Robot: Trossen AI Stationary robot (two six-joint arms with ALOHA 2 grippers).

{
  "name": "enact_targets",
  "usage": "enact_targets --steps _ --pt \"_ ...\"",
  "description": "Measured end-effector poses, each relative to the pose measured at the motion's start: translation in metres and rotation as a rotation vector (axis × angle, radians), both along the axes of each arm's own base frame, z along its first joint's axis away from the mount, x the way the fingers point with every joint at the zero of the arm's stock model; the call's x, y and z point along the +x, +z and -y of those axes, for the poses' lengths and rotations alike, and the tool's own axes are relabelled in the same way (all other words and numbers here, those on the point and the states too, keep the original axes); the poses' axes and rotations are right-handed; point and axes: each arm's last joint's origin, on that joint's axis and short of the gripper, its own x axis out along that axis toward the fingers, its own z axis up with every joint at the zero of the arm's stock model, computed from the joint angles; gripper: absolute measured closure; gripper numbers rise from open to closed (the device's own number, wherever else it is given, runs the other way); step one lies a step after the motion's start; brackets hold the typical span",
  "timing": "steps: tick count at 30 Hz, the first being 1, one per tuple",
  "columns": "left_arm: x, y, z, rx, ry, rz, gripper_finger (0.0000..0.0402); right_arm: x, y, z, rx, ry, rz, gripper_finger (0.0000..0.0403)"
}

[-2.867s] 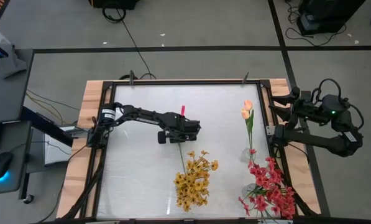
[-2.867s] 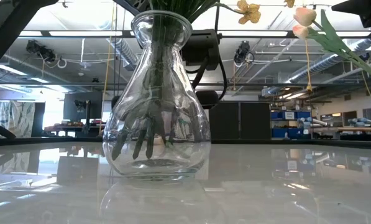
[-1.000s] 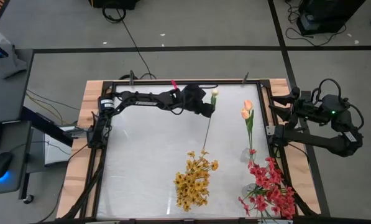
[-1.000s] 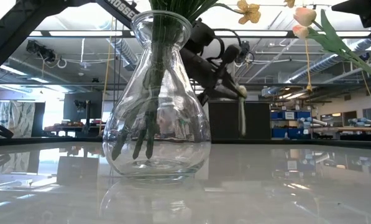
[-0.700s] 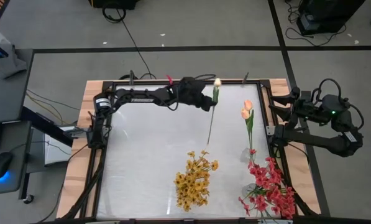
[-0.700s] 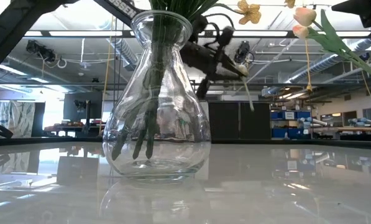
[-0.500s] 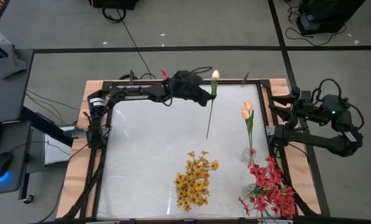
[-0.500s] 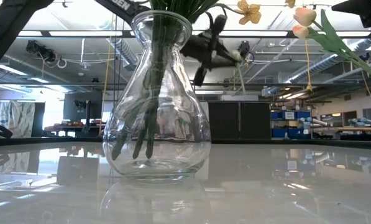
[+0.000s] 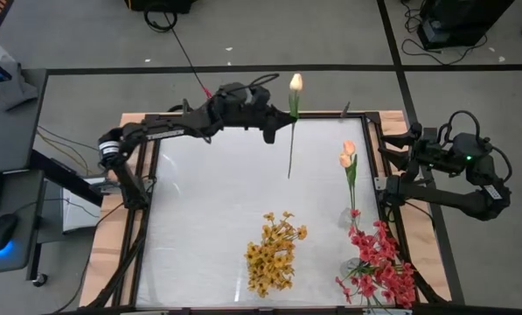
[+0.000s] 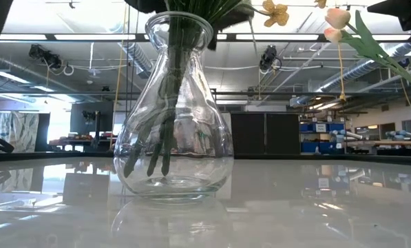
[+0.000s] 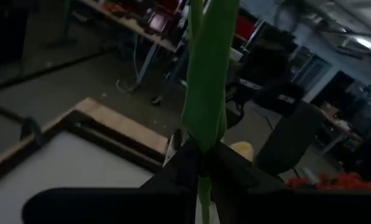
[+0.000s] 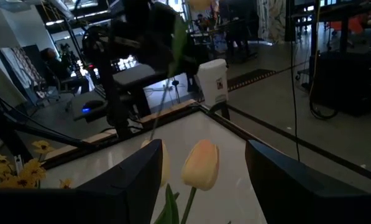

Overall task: Sort flowers into vase by color
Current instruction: Put the light pink flower into the top transparent vase

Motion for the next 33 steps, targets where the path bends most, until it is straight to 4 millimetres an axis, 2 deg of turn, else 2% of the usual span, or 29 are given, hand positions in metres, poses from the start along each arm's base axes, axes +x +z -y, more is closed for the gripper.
enact_targets --steps 7,13,24,33 --pt "-0.017 0.032 0.023 0.148 -0.053 0.082 0.0361 0.000 0.000 0.000 0.000 0.000 0.000 0.0164" --pt "-0.029 0.050 0.040 0.242 -0.083 0.130 0.0361 0.000 0.000 0.000 0.000 0.000 0.000 0.0164" --pt "-0.030 0.053 0.058 0.281 -0.129 0.137 0.0361 0.000 0.000 0.000 0.000 0.000 0.000 0.0164" --pt "-0.029 0.054 0.063 0.287 -0.141 0.146 0.0361 0.000 0.000 0.000 0.000 0.000 0.000 0.0164"
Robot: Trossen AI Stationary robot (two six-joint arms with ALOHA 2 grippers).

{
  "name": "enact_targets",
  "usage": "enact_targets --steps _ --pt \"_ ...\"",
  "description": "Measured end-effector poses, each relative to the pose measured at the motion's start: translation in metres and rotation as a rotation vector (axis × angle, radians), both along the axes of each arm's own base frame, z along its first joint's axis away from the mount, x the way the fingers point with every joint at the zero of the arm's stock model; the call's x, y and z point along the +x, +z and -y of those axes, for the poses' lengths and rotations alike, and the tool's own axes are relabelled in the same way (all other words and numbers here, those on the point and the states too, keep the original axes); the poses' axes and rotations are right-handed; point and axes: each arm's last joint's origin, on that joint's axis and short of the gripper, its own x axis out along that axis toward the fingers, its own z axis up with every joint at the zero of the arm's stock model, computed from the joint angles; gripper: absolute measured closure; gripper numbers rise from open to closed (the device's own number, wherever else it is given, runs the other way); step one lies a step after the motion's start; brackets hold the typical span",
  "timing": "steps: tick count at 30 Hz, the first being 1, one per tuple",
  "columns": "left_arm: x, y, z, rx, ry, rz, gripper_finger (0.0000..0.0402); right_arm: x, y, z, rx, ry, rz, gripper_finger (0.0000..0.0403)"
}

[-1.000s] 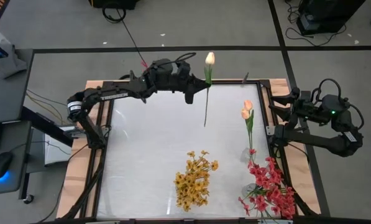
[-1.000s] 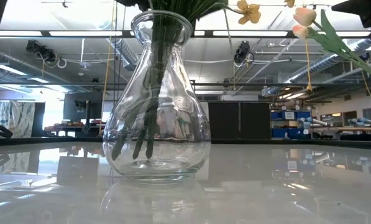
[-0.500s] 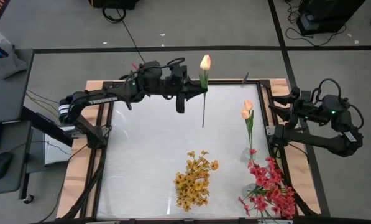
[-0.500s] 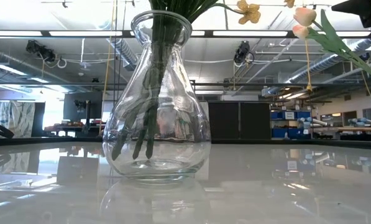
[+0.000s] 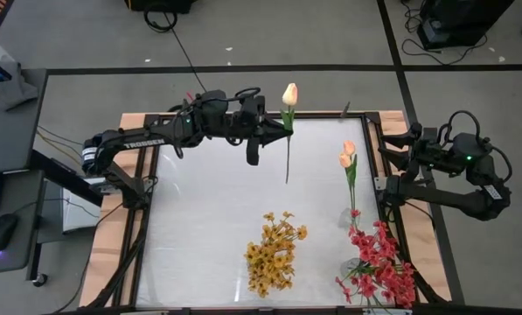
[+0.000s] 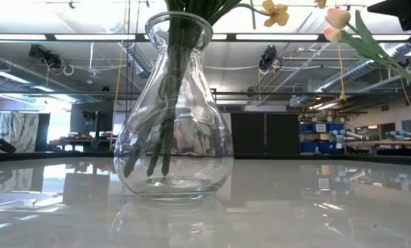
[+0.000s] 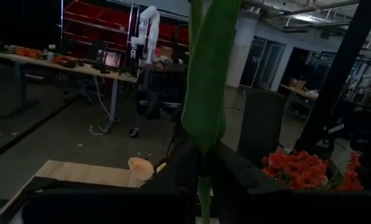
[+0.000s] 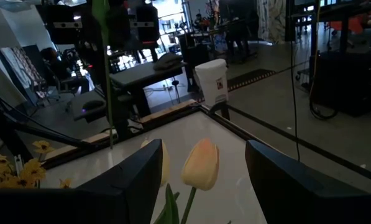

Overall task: Sort flowers into vase by color
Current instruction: Put the light pink flower into the top transparent vase

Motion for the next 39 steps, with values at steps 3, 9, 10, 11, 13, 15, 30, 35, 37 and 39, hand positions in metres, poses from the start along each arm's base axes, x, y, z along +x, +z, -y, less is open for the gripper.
enact_targets --steps 3,9,10,11,13,15,30,35,37,39 --pt "0.000 0.000 0.000 -0.001 0.000 0.000 0.0361 0.000 0.000 0.000 0.000 0.000 0.000 0.0164" --pt "0.000 0.000 0.000 -0.012 -0.001 -0.002 0.0361 0.000 0.000 0.000 -0.007 0.000 -0.003 0.0164" --pt "0.000 0.000 0.000 -0.012 -0.001 -0.002 0.0361 0.000 0.000 0.000 -0.005 -0.003 -0.001 0.0164" --pt "0.000 0.000 0.000 -0.012 -0.001 -0.002 0.0361 0.000 0.001 0.000 -0.001 -0.008 0.006 0.0164" --pt "0.000 0.000 0.000 -0.012 -0.001 -0.002 0.0361 0.000 0.004 0.000 0.005 -0.010 0.047 0.0164" --pt "0.000 0.000 0.000 -0.012 -0.001 -0.002 0.0361 0.000 0.009 0.000 -0.004 -0.008 0.097 0.0164" --pt "0.000 0.000 -0.002 -0.031 0.049 -0.002 0.0361 -0.008 0.047 -0.002 -0.053 -0.010 0.516 0.0164" --pt "0.000 0.000 -0.002 -0.033 0.075 -0.001 0.0361 -0.014 0.059 -0.003 -0.093 -0.009 0.647 0.0164" --pt "0.000 0.000 -0.002 -0.033 0.079 -0.001 0.0361 -0.015 0.060 -0.004 -0.098 -0.012 0.664 0.0164" --pt "0.000 0.000 -0.003 -0.034 0.081 -0.001 0.0361 -0.014 0.060 -0.003 -0.095 -0.031 0.660 0.0164"
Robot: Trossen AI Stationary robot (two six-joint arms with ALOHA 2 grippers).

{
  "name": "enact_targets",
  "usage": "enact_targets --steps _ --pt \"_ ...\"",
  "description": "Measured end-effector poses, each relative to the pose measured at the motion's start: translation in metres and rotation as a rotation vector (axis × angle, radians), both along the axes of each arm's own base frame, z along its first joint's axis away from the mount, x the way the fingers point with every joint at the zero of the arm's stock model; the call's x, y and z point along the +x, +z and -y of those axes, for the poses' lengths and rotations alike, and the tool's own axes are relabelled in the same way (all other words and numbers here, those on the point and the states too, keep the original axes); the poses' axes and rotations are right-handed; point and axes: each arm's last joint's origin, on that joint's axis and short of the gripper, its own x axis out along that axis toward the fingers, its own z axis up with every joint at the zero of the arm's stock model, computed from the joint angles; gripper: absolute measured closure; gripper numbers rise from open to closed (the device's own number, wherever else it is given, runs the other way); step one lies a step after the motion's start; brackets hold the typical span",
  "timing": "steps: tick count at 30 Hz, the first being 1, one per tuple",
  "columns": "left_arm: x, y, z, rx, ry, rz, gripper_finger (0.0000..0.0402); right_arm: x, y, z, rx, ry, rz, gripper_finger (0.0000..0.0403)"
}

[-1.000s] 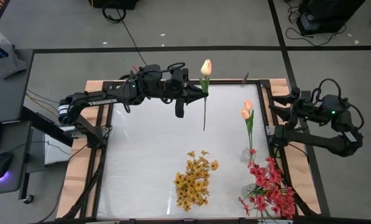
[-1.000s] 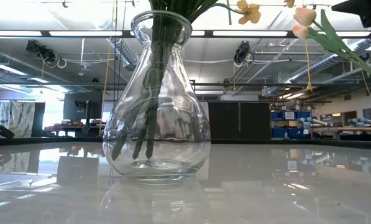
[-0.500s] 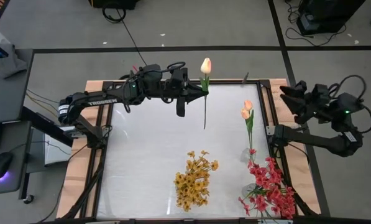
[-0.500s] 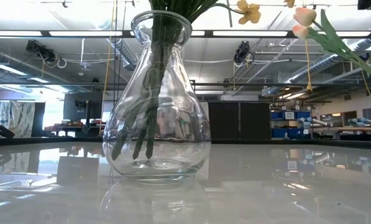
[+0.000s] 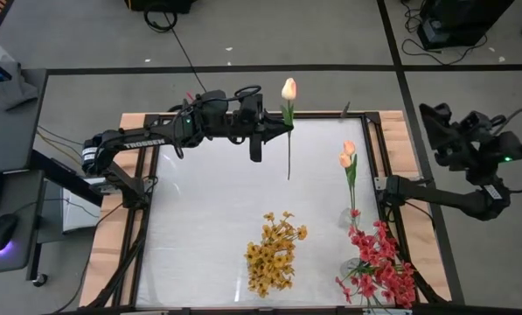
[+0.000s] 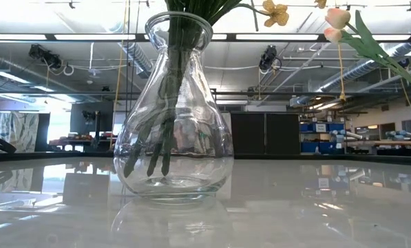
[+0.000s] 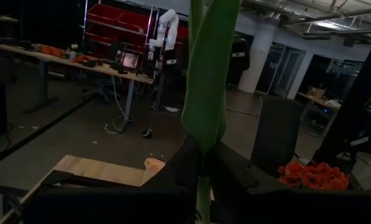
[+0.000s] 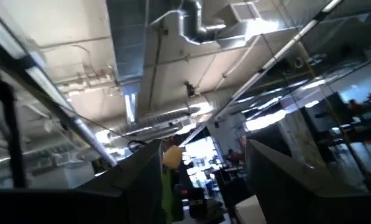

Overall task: Sort flowers into vase by color
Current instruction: Put the light pink flower into the top transparent vase

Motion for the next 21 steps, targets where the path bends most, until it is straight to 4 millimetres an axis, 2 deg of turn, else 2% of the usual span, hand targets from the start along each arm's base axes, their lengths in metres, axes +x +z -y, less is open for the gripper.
enact_targets --steps 5,12,16,21 --pt "0.000 0.000 0.000 0.000 0.001 0.000 0.0361 0.000 -0.001 0.004 0.007 -0.143 -0.030 0.0164" --pt "0.000 0.001 0.000 0.001 0.001 0.007 0.0361 0.005 0.000 0.005 0.013 -0.141 -0.038 0.0164" --pt "0.000 0.001 0.000 0.000 0.001 0.007 0.0361 0.020 0.001 0.009 0.036 -0.118 -0.083 0.0164" --pt "0.000 0.001 0.000 -0.004 0.001 0.007 0.0361 0.051 0.000 0.017 0.040 -0.059 -0.190 0.0164"
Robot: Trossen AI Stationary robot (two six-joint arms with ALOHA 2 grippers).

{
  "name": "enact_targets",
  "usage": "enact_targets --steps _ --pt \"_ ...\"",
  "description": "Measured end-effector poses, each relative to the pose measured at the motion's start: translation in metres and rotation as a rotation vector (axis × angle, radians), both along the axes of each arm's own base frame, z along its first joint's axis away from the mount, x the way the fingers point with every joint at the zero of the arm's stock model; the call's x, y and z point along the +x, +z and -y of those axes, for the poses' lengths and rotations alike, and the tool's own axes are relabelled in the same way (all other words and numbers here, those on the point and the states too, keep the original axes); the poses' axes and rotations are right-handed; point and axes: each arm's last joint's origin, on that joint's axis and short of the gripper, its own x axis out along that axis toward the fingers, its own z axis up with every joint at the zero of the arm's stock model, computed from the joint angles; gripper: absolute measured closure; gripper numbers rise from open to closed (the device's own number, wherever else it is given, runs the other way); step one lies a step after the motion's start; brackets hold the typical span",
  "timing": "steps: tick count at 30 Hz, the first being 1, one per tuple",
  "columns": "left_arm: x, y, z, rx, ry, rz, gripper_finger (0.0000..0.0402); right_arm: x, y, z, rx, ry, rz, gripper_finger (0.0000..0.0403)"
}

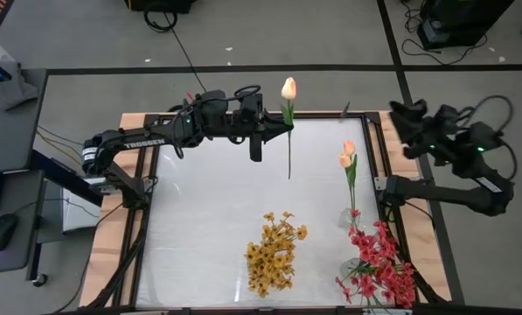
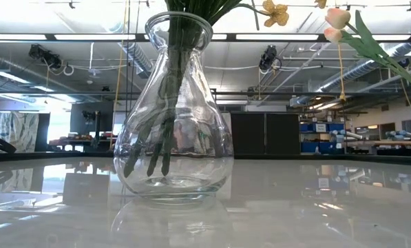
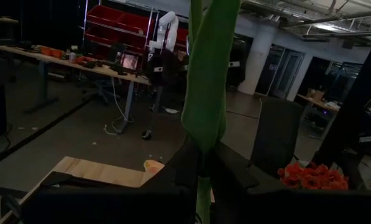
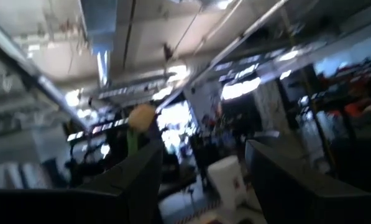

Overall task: Sort flowers into vase by color
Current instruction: Put the light pink flower into the top transparent vase

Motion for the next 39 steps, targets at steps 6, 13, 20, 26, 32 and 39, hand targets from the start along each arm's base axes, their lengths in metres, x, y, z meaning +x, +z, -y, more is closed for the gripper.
enact_targets --steps 6,13,20,26,32,39 --pt "0.000 0.000 0.000 0.000 0.000 0.000 0.0361 0.039 -0.002 0.008 0.026 0.137 -0.113 0.0164" --pt "0.000 0.000 0.000 0.000 0.000 -0.001 0.0361 0.072 0.012 0.014 0.012 0.267 -0.205 0.0164" --pt "0.000 0.000 0.000 0.001 0.000 -0.001 0.0361 0.102 0.024 0.021 0.006 0.365 -0.272 0.0164" --pt "0.000 0.000 0.000 0.001 0.000 -0.001 0.0361 0.123 0.025 0.026 0.014 0.423 -0.315 0.0164" --pt "0.000 0.000 0.000 0.001 0.000 0.000 0.0361 0.134 0.020 0.029 0.029 0.436 -0.341 0.0164" --pt "0.000 0.000 0.000 0.001 0.000 -0.001 0.0361 0.137 0.021 0.029 0.034 0.437 -0.334 0.0164"
